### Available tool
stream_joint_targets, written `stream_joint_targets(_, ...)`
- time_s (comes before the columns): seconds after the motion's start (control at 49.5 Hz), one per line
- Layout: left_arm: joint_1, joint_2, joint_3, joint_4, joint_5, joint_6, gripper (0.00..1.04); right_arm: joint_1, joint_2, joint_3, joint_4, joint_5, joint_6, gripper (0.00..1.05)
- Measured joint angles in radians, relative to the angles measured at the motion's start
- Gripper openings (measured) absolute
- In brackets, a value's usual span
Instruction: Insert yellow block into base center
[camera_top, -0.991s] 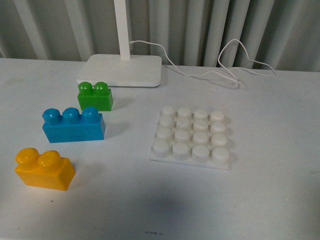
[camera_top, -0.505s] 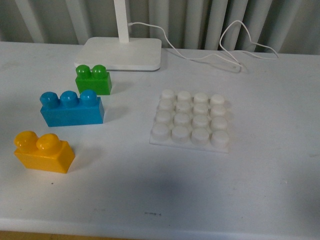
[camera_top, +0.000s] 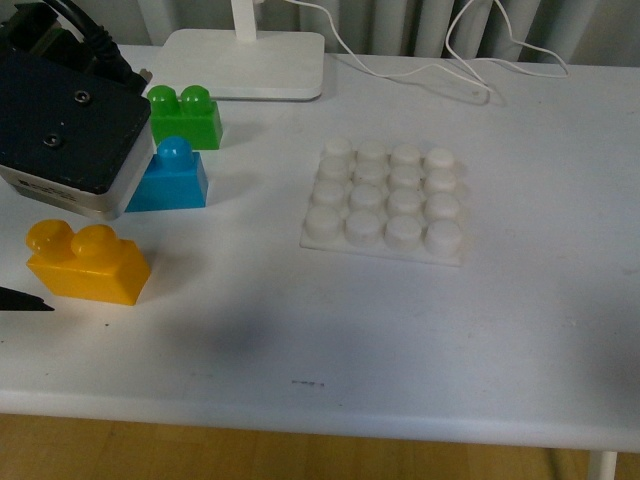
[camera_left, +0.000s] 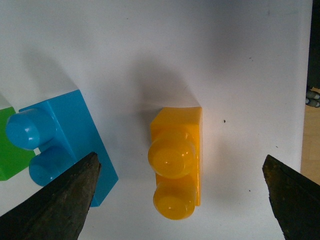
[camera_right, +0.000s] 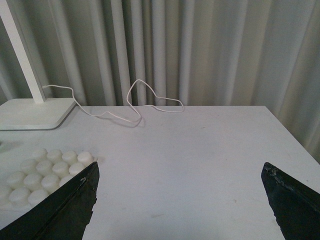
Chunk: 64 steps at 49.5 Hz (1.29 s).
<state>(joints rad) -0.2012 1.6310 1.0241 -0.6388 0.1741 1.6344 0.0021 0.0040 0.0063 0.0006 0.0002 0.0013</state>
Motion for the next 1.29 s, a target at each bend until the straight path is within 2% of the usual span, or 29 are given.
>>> stream_joint_targets(0.425, -0.005, 0.089, 0.016, 0.011, -0.019, -0.01, 0.98, 0.0, 0.0, 0.0, 0.0, 0.0, 0.0, 0.95)
stream_joint_targets(0.788, 0.032, 0.143, 0.05, 0.011, -0.044, -0.013, 0.98, 0.0, 0.0, 0.0, 0.0, 0.0, 0.0, 0.95)
stream_joint_targets(1.112, 0.015, 0.151, 0.059, 0.011, -0.048, -0.04, 0.35, 0.0, 0.0, 0.0, 0.0, 0.0, 0.0, 0.95)
stream_joint_targets(1.152, 0.01, 0.146, 0.061, 0.001, -0.05, -0.047, 0.32, 0.0, 0.0, 0.0, 0.0, 0.0, 0.0, 0.95)
stream_joint_targets(1.294, -0.028, 0.125, 0.095, -0.034, -0.055, -0.082, 0.31, 0.0, 0.0, 0.0, 0.0, 0.0, 0.0, 0.95)
